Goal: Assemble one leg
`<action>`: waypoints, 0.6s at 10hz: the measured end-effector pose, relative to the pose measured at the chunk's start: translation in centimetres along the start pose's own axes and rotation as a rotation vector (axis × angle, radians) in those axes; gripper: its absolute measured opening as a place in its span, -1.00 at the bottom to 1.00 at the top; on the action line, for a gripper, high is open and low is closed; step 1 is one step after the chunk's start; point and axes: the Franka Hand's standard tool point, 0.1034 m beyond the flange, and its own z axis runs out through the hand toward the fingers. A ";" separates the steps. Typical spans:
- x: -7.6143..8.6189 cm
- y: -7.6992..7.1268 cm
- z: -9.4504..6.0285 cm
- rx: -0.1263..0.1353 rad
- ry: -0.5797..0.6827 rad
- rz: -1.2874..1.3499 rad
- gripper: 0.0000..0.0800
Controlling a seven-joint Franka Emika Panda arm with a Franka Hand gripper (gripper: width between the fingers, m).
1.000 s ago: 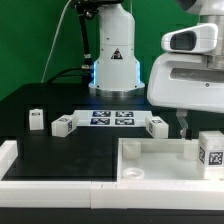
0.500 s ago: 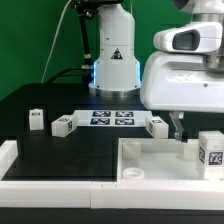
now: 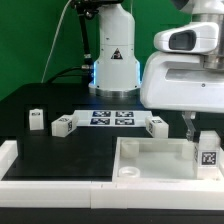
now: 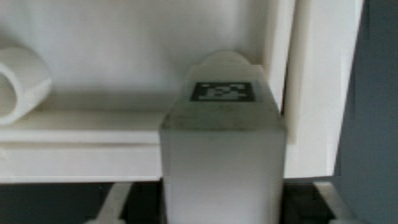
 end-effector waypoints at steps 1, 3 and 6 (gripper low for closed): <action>-0.1 0.1 0.0 -0.005 -0.010 0.131 -0.27; -0.1 0.4 0.0 -0.010 -0.022 0.381 -0.27; -0.3 0.6 0.1 -0.031 -0.050 0.823 -0.27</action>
Offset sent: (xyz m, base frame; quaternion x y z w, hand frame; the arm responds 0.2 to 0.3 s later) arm 0.0051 -0.0153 0.0000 0.0016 -0.0140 0.3526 0.9356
